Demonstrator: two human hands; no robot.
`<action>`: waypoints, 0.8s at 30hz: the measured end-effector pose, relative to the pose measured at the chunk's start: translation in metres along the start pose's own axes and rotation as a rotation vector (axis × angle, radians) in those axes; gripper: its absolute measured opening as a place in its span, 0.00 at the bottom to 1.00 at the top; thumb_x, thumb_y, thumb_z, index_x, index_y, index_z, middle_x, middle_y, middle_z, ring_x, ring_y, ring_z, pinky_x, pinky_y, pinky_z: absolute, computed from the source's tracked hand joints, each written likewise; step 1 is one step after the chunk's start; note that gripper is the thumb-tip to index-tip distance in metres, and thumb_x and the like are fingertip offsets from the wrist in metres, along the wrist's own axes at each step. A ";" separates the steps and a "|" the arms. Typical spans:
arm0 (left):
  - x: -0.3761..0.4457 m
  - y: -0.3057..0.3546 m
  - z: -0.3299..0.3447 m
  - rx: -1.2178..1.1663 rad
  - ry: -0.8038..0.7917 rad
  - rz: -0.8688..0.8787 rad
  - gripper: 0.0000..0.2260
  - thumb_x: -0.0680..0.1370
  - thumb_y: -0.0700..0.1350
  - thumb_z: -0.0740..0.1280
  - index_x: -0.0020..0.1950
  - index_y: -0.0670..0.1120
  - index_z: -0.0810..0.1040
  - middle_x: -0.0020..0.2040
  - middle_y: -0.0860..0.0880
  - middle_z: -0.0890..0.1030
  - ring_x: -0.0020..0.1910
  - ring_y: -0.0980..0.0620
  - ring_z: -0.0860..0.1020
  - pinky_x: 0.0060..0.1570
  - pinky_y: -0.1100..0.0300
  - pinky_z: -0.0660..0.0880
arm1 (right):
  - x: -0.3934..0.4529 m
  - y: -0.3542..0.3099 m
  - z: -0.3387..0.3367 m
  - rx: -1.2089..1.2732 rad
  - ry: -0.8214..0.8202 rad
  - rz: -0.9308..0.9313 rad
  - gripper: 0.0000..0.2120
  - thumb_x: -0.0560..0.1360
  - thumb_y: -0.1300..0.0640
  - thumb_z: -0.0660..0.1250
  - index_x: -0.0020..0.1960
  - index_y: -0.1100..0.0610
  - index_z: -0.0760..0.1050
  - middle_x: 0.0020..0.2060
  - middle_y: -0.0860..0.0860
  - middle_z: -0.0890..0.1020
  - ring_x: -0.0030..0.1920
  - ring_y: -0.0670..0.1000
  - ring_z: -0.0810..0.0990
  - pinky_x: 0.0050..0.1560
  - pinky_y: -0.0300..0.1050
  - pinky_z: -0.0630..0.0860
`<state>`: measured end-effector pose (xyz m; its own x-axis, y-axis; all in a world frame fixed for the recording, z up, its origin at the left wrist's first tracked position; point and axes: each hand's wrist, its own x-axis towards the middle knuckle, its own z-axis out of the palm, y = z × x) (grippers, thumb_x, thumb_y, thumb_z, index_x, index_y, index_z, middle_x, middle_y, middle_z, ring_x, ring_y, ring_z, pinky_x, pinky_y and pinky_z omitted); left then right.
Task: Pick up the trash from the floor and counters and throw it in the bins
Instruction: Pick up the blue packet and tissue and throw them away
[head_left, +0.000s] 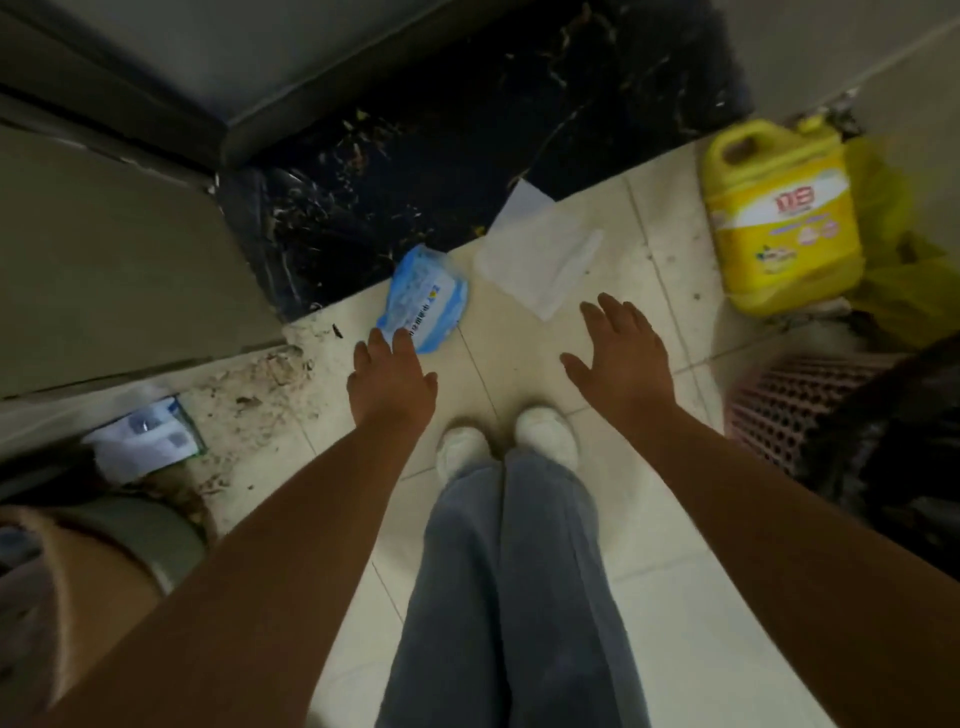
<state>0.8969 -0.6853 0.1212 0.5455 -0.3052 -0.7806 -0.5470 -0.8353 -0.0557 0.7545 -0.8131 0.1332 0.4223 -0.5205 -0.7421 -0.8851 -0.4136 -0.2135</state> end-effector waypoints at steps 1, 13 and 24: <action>0.020 -0.003 0.010 -0.035 -0.004 -0.018 0.29 0.80 0.49 0.60 0.76 0.42 0.52 0.77 0.38 0.53 0.76 0.40 0.54 0.71 0.46 0.63 | 0.023 -0.003 0.012 -0.004 -0.005 -0.003 0.29 0.78 0.50 0.59 0.75 0.56 0.53 0.77 0.55 0.54 0.77 0.56 0.51 0.76 0.53 0.53; 0.176 -0.034 0.086 -0.302 0.225 0.012 0.17 0.80 0.40 0.61 0.69 0.39 0.68 0.61 0.37 0.78 0.61 0.39 0.75 0.58 0.49 0.72 | 0.205 -0.001 0.119 -0.002 0.233 0.115 0.22 0.77 0.55 0.61 0.67 0.63 0.64 0.65 0.65 0.67 0.65 0.63 0.66 0.65 0.54 0.67; 0.105 0.005 0.016 -0.382 0.208 0.032 0.16 0.79 0.38 0.62 0.67 0.40 0.72 0.61 0.39 0.79 0.62 0.42 0.76 0.58 0.53 0.72 | 0.128 -0.007 0.068 0.143 0.207 0.143 0.11 0.76 0.65 0.56 0.54 0.68 0.73 0.52 0.66 0.79 0.52 0.64 0.78 0.49 0.52 0.74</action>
<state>0.9410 -0.7142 0.0285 0.6702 -0.3863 -0.6337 -0.3124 -0.9214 0.2313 0.8015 -0.8256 -0.0034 0.3087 -0.7133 -0.6292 -0.9511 -0.2227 -0.2141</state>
